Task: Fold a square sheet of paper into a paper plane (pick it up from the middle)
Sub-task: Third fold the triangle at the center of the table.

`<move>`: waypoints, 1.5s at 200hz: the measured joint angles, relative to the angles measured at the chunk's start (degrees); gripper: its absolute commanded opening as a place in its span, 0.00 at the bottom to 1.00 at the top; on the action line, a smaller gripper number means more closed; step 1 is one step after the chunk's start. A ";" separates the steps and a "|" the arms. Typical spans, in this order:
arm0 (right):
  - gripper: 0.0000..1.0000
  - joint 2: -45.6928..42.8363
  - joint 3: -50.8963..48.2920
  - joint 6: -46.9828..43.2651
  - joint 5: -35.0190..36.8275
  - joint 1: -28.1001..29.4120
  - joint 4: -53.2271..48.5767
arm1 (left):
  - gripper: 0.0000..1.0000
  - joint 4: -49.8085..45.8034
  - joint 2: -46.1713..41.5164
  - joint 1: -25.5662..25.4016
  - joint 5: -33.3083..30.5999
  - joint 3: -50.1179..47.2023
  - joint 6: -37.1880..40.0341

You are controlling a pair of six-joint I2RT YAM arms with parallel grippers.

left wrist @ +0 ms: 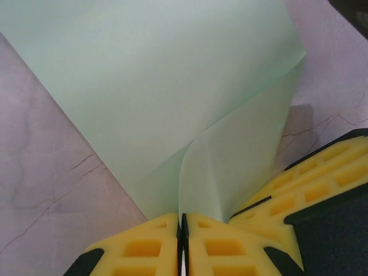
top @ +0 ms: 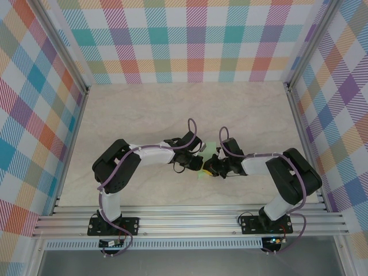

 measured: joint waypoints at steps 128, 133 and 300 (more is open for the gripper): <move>0.13 -4.42 -3.72 1.49 0.85 1.75 2.45 | 0.11 -0.63 0.48 0.02 0.17 0.76 0.02; 0.13 -4.42 -3.72 1.62 0.87 1.95 2.67 | 0.11 -0.66 0.48 0.02 0.17 0.79 0.04; 0.14 -6.21 -3.72 2.34 4.26 5.16 2.12 | 0.11 -0.98 0.85 0.04 0.17 1.38 0.48</move>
